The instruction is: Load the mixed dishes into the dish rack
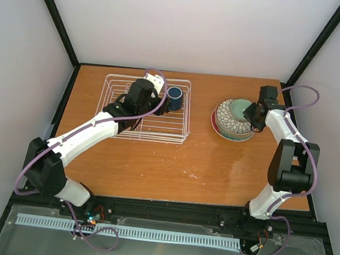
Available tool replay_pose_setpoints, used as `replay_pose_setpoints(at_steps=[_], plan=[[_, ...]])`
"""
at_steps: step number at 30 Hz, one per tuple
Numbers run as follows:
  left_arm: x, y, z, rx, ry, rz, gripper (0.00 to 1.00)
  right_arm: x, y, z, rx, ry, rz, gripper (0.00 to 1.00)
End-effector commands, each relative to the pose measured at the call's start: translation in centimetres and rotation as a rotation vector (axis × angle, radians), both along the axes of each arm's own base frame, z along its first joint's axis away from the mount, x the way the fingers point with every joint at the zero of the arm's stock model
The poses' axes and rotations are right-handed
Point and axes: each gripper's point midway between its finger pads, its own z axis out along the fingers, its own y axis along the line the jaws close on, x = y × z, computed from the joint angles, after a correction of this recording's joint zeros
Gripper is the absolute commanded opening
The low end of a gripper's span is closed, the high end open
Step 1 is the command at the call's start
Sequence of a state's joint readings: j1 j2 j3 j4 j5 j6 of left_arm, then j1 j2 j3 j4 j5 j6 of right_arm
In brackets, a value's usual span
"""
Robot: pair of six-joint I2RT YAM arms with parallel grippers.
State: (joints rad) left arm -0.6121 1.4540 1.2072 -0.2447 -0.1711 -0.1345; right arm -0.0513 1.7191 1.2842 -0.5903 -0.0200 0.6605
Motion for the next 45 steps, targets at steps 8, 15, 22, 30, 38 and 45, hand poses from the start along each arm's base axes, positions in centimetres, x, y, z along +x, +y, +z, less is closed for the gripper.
replay_pose_setpoints(at_steps=[8, 15, 22, 30, 38, 45], plan=[[0.5, 0.2, 2.5, -0.022, -0.051, -0.003, 0.65, 0.2, -0.3, -2.9, -0.008, 0.072, 0.015, 0.04], [0.7, 0.5, 2.4, -0.029, -0.047, 0.01, 0.63, 0.2, 0.6, -2.1, 0.029, -0.001, 0.047, 0.03], [0.5, 0.7, 2.7, -0.136, -0.012, -0.049, 0.64, 0.5, 3.5, 2.2, 0.157, -0.226, 0.138, 0.03], [-0.4, 0.8, 2.8, -0.299, 0.029, -0.151, 0.64, 0.0, 6.2, 9.4, 0.26, -0.492, 0.257, 0.03], [-4.0, -1.0, 1.4, -0.59, 0.171, -0.47, 0.66, -1.6, 12.0, 15.4, 0.657, -0.717, 0.496, 0.03], [-7.4, -0.7, 1.9, -0.822, 0.232, -0.762, 0.7, -4.7, 16.2, 15.5, 1.065, -0.742, 0.643, 0.03]])
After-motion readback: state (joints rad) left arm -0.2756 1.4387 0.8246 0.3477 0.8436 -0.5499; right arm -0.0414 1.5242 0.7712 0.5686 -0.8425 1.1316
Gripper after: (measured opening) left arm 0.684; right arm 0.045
